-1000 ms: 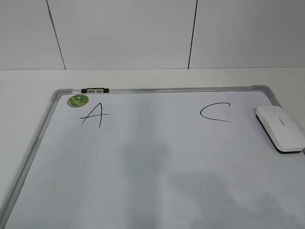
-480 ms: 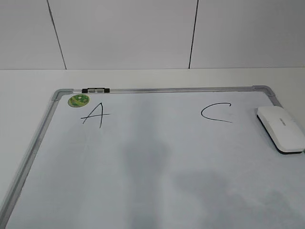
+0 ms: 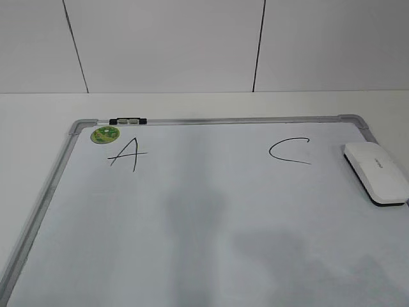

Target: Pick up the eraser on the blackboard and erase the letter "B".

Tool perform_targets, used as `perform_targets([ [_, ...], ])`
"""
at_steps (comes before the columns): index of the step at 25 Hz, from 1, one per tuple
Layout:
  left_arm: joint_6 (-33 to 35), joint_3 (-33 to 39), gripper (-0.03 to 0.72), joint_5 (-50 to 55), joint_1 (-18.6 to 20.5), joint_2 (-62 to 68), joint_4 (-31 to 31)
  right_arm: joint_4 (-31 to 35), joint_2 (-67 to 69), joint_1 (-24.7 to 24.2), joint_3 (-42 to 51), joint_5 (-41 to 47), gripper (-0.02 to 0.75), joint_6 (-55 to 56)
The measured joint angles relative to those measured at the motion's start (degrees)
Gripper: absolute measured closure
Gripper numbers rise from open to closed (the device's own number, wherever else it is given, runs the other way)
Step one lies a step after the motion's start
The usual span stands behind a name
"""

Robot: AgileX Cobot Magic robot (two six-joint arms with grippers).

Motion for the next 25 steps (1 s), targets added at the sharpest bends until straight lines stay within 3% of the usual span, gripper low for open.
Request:
perform_targets([
  [25, 0.0, 0.1, 0.4, 0.4, 0.0, -3.8, -0.2, 0.1, 0.0, 0.0, 0.0, -0.2, 0.155, -0.1],
])
